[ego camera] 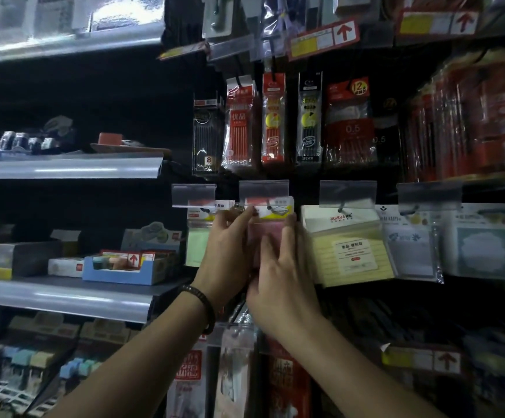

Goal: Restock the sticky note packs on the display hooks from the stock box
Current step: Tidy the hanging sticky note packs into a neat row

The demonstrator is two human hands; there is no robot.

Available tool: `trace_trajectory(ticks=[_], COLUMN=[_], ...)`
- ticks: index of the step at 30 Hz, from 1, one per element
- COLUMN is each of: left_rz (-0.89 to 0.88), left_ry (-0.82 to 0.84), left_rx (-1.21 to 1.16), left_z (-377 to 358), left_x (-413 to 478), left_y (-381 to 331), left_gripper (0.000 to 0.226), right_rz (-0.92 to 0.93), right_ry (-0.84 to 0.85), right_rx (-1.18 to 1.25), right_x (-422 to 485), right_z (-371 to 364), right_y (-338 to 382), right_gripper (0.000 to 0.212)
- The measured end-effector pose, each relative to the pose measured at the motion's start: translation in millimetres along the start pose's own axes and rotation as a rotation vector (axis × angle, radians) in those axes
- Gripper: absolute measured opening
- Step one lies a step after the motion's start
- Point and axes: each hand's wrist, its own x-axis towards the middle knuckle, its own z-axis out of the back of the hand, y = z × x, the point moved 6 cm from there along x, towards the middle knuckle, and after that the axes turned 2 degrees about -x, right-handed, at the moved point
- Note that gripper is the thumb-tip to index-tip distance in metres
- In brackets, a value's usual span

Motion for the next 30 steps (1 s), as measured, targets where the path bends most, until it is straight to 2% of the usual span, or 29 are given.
trace_trajectory(ticks=[3, 5, 7, 12, 17, 22, 24, 27, 30], left_rz=[-0.085, -0.238, -0.29, -0.233, -0.167, -0.148, -0.165, -0.244, -0.25], left_ry=[0.012, 0.071, 0.112, 0.21, 0.324, 0.363, 0.354, 0.246, 0.119], left_rx=[0.061, 0.287, 0.431, 0.472, 0.501, 0.513, 0.468, 0.381, 0.32], left_z=[-2.7, -8.2, -12.4, -26.7, -41.7, -43.7, -36.0, -11.0, 17.6], left_x=[-24.0, -39.7, -47.0, -39.8, -18.8, -10.2, -14.3, -28.5, -47.6], left_y=[-5.9, -10.2, -6.3, 7.3, 16.7, 15.8, 12.9, 4.9, 10.2], left_gripper=[0.061, 0.076, 0.084, 0.079, 0.069, 0.053, 0.052, 0.039, 0.03], right_rz=[0.044, 0.071, 0.083, 0.043, 0.074, -0.022, -0.048, -0.093, -0.08], right_ry=[0.069, 0.071, 0.068, 0.16, 0.186, 0.27, 0.304, 0.32, 0.282], right_rx=[-0.016, -0.041, -0.051, -0.001, -0.171, -0.115, -0.089, -0.026, 0.05], right_x=[-16.1, -22.3, -23.9, -10.9, 9.4, 25.6, 30.3, 33.6, 24.9], right_z=[-12.3, -14.9, -16.9, -27.3, -30.9, -43.9, -51.5, -58.0, -55.5], right_y=[-2.1, -3.8, -5.1, -5.7, -9.4, -21.0, -23.8, -24.5, -14.7], right_gripper=[0.095, 0.101, 0.105, 0.108, 0.102, 0.103, 0.107, 0.114, 0.107])
